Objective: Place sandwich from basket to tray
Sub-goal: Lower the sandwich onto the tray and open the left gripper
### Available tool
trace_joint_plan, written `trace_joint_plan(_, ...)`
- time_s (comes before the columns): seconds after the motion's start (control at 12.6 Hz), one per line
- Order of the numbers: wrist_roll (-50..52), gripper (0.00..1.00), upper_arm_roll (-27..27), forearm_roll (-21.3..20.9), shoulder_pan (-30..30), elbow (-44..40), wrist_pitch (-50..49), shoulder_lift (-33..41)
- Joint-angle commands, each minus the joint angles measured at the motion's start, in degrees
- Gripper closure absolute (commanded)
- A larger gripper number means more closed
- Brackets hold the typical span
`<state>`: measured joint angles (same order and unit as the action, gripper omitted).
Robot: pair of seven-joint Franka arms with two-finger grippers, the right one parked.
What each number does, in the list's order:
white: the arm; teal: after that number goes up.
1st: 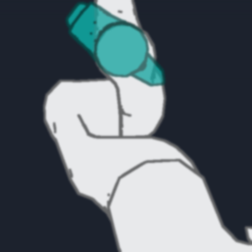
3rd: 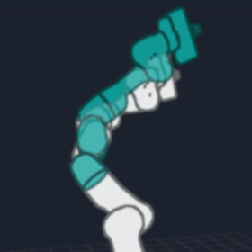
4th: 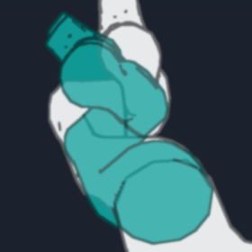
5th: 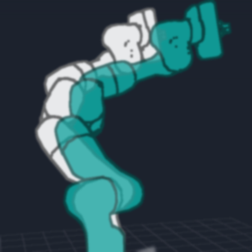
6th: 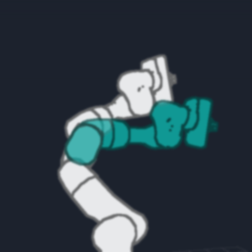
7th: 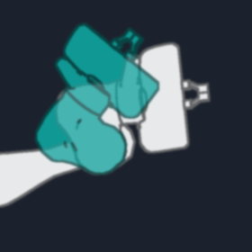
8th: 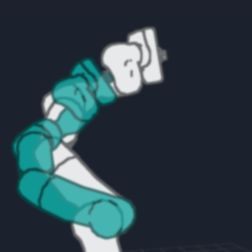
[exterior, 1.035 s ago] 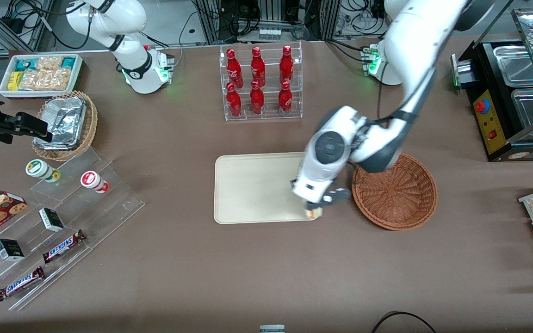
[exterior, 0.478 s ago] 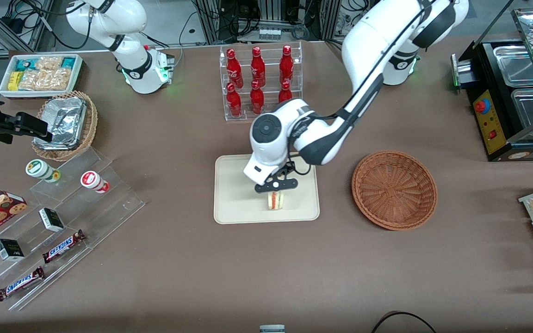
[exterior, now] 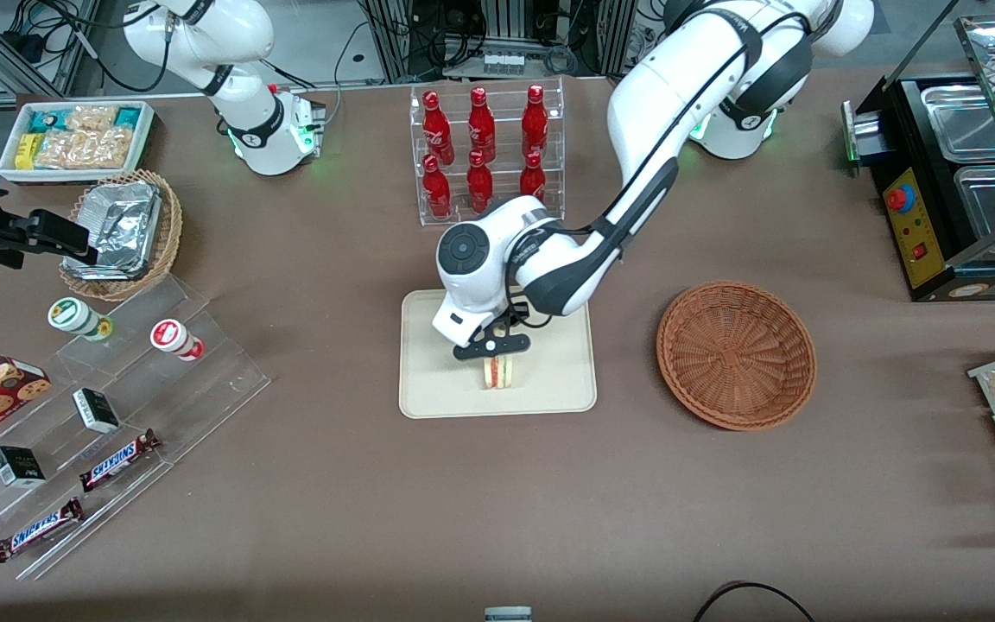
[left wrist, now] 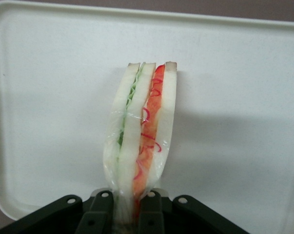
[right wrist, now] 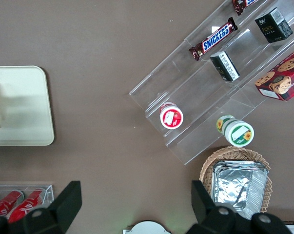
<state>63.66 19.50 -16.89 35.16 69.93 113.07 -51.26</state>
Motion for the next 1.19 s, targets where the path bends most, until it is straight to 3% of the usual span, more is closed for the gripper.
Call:
trace_joint_plan(0.0,2.52,1.0,-0.69,-1.22,1.67,-3.75,-1.72,-2.09)
trace_joint_plan(0.24,2.96,1.0,-0.69,-1.22,2.28,-3.75,-1.63,-2.62)
trace_joint_plan(0.32,2.79,0.42,-0.69,-1.13,2.28,-3.75,-1.63,-2.53)
trace_joint_plan(0.4,2.79,0.0,-0.69,-1.04,2.2,-3.75,-1.63,-2.35)
trace_joint_plan(1.12,2.7,0.0,-0.87,-0.86,-0.09,-3.49,-2.86,7.13)
